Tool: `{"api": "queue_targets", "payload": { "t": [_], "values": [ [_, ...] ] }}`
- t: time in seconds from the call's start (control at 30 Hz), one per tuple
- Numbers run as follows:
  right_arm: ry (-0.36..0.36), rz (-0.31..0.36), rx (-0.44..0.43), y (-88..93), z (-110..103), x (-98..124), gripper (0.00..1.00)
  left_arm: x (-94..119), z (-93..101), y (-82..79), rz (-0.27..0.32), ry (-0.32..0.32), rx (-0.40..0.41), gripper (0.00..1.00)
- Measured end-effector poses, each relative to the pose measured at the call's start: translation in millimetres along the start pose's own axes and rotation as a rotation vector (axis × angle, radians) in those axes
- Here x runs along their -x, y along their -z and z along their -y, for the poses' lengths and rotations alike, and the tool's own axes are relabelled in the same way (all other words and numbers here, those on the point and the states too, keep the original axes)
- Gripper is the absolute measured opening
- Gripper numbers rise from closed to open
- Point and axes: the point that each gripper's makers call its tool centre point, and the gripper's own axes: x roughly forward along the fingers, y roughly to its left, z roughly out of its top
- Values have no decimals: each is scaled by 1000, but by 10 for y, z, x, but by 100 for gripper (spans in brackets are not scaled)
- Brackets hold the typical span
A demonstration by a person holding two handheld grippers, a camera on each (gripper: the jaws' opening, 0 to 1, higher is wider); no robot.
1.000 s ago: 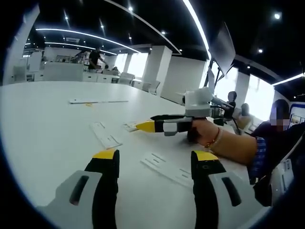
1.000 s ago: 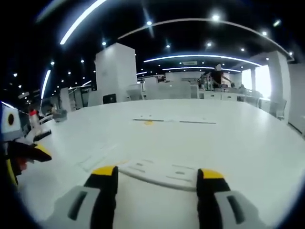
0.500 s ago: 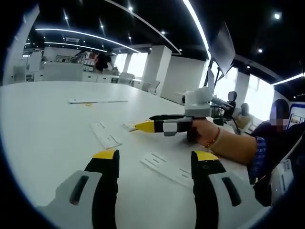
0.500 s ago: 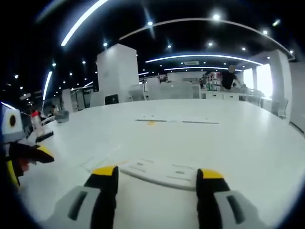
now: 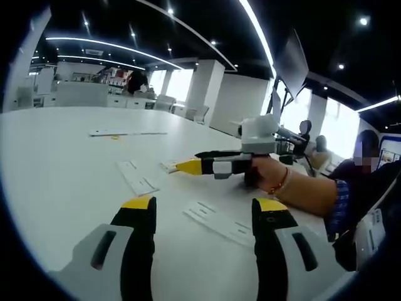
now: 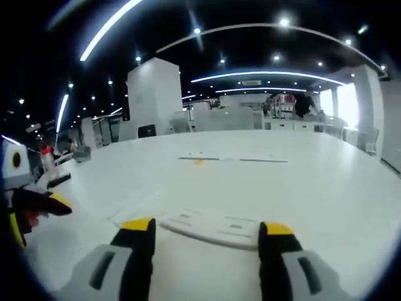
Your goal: Locate the socket holder cover, grip the socket holder cover, clip it into the socket holder slot.
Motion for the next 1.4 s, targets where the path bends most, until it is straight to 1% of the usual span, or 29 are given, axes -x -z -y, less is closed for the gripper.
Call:
{"api": "queue_targets", "payload": {
  "t": [0.07, 0.13, 0.27, 0.37, 0.43, 0.53, 0.57, 0.6, 0.63, 0.67, 0.73, 0.77, 0.8, 0.83, 0.87, 0.9, 0.93, 0.97, 1.07, 1.1, 1.17, 1.2, 1.3, 1.37, 1.4],
  "values": [
    [26, 16, 37, -52, 37, 15, 67, 2, -3, -6, 4, -2, -1, 63],
    [32, 37, 52, -103, 32, 36, 67, 4, -15, -18, 11, -7, -6, 63],
    [18, 75, 47, -200, 4, 91, 67, 8, 4, -54, 31, -3, -33, 64],
    [2, 112, 66, -317, -88, 129, 66, 17, -2, -79, 48, -8, -46, 64],
    [-34, 168, 96, -493, -223, 197, 66, 27, -10, -99, 61, -15, -60, 64],
    [-85, 239, 116, -722, -382, 320, 66, 36, -9, -119, 72, -21, -87, 64],
    [-107, 268, 124, -813, -434, 374, 66, 30, 9, -134, 75, -11, -118, 64],
    [-127, 304, 128, -933, -470, 446, 66, 12, 58, -130, 72, 14, -152, 64],
    [-134, 321, 125, -987, -474, 485, 65, 6, 71, -126, 72, 19, -156, 64],
    [-141, 350, 116, -1091, -458, 559, 64, -7, 94, -116, 74, 30, -167, 64],
    [-158, 373, 114, -1190, -414, 653, 64, -18, 110, -101, 70, 39, -183, 63],
    [-175, 383, 122, -1229, -409, 687, 64, -20, 113, -98, 69, 40, -190, 63],
    [-212, 393, 167, -1277, -391, 762, 64, -19, 109, -105, 74, 38, -201, 63],
    [-214, 396, 183, -1283, -374, 778, 63, -18, 108, -108, 76, 37, -204, 63],
    [-209, 402, 283, -1264, -182, 927, 63, -16, 135, -142, 97, 50, -237, 62],
    [-205, 403, 305, -1203, -11, 1020, 63, -14, 174, -182, 124, 70, -253, 62],
    [-218, 404, 299, -1146, 60, 1067, 63, -13, 183, -199, 133, 74, -262, 62],
    [-246, 403, 279, -1086, 103, 1099, 64, -14, 183, -215, 141, 76, -276, 62],
    [-256, 396, 278, -955, 215, 1129, 64, -21, 140, -230, 156, 60, -297, 62],
    [-257, 392, 282, -885, 254, 1130, 64, -22, 111, -236, 159, 52, -302, 62],
    [-261, 395, 278, -810, 288, 1124, 64, -27, 77, -233, 158, 42, -313, 63],
    [-273, 399, 271, -751, 295, 1114, 64, -26, 63, -240, 170, 40, -321, 63],
    [-331, 361, 270, -619, 241, 1119, 64, -12, 73, -277, 198, 49, -330, 65],
    [-362, 368, 276, -604, 209, 1155, 64, 5, 78, -302, 214, 53, -338, 66],
    [-377, 371, 265, -608, 193, 1163, 64, 9, 77, -307, 217, 52, -340, 66]
  ]
}}
